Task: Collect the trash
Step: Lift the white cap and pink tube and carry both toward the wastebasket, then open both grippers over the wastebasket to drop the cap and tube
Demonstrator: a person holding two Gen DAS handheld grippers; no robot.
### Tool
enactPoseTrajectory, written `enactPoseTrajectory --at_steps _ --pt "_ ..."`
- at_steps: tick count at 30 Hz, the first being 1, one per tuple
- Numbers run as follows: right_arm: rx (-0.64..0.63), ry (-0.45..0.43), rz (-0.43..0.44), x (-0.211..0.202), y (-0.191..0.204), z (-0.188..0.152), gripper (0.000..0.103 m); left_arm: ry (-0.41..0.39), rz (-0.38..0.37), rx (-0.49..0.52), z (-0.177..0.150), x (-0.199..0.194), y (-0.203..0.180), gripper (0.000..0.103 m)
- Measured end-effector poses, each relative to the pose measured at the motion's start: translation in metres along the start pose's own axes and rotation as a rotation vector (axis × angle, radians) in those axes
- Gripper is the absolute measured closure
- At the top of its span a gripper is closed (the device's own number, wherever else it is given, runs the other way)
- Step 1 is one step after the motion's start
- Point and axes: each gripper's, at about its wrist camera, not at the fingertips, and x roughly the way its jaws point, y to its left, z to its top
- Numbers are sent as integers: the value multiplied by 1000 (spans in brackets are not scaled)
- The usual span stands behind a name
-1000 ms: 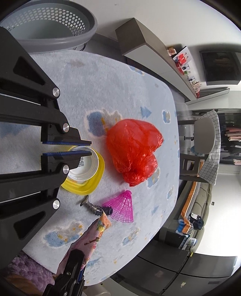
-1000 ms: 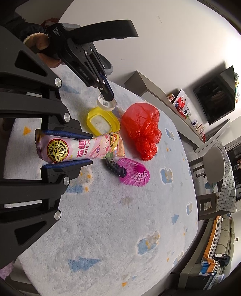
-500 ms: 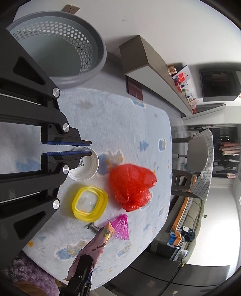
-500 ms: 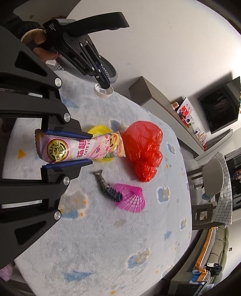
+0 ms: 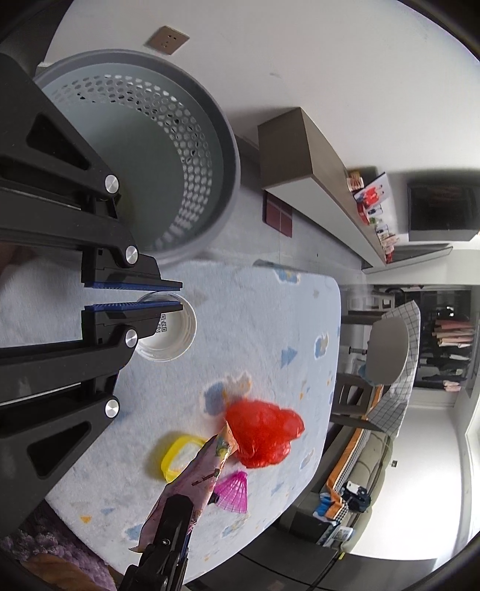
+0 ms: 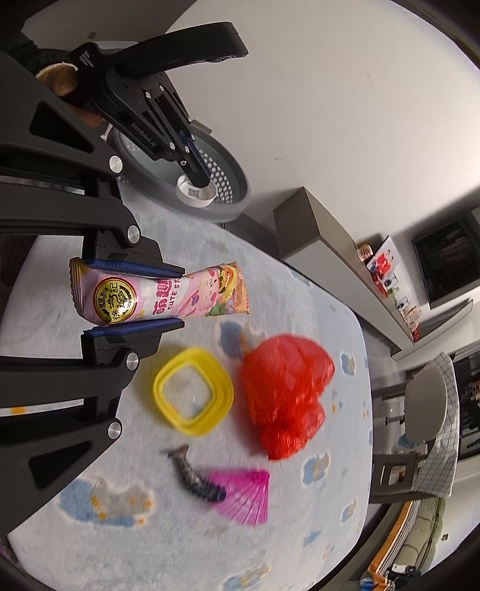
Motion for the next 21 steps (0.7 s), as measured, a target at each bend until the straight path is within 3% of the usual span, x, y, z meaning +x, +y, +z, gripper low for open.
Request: enactPoseTrajectory --at_steps 21 --pt "-133 71 101 68 91 23 81 13 116 -174 -20 -14 102 97"
